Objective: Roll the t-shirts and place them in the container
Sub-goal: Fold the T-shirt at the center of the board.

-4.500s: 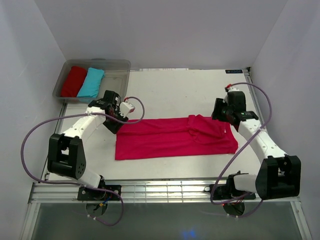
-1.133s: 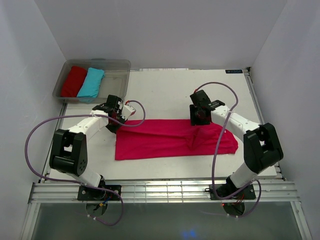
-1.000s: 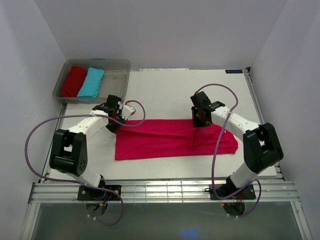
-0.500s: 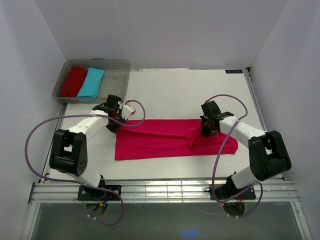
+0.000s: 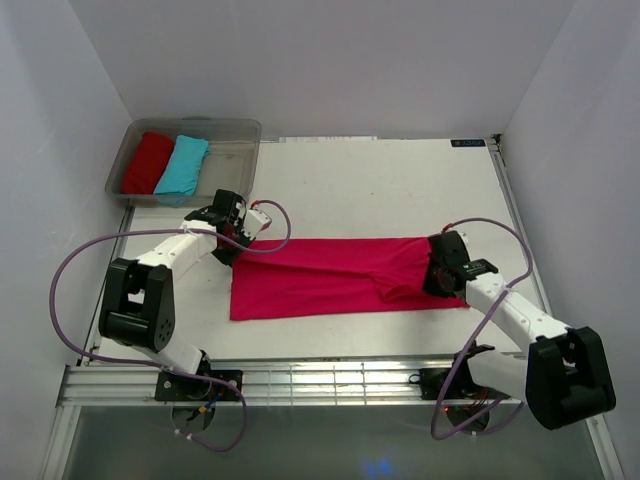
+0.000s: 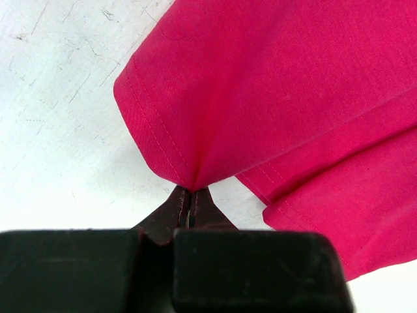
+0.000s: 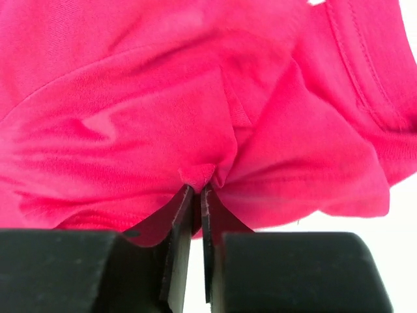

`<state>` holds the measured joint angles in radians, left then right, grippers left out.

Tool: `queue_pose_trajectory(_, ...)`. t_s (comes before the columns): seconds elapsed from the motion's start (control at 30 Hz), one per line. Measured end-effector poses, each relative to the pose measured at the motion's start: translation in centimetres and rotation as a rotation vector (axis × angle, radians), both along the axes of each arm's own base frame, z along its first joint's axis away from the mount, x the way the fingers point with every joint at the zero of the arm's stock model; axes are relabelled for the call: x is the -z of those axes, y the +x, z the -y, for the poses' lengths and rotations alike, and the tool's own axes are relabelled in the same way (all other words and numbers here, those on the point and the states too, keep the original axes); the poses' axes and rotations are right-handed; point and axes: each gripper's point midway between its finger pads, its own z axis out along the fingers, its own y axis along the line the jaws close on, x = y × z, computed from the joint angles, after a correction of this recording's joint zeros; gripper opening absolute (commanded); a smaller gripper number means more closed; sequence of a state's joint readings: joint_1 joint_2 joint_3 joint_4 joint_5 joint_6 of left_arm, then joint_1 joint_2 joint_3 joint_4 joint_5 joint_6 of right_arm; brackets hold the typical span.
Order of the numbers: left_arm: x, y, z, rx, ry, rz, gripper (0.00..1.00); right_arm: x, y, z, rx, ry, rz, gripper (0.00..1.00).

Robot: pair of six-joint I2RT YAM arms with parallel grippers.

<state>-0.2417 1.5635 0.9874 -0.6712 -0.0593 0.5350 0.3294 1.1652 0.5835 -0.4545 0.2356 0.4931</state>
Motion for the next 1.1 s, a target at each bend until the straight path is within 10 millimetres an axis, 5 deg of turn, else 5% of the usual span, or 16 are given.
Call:
queue_pose_trajectory(0.37,0.0,0.1,0.2,0.004,-0.008,0.001,0.0,-1.2,-2.3,0.9,0.154,0.087,0.075,0.32)
queue_pose_trajectory(0.53,0.0,0.2,0.2,0.008,-0.011,0.005,0.0,-3.2,-2.3,1.5,0.195,0.108,0.145,0.52)
queue_pose_trajectory(0.7,0.0,0.2,0.3,0.008,-0.012,0.008,0.0,-5.9,-0.8,0.8,0.168,0.138,0.195,0.54)
queue_pose_trajectory(0.8,0.0,0.3,0.3,0.008,-0.012,0.009,0.0,-7.3,0.6,0.2,0.136,0.139,0.206,0.49)
queue_pose_trajectory(0.87,0.0,0.3,0.3,0.008,-0.012,0.011,0.0,-7.4,1.3,-0.2,0.109,0.141,0.214,0.32)
queue_pose_trajectory(0.93,0.0,0.3,0.3,0.008,-0.012,0.011,0.0,-6.9,1.6,-0.7,0.084,0.148,0.201,0.16)
queue_pose_trajectory(1.1,0.0,0.3,0.3,0.007,-0.012,0.011,0.0,-3.7,1.7,-1.6,0.042,0.165,0.142,0.08)
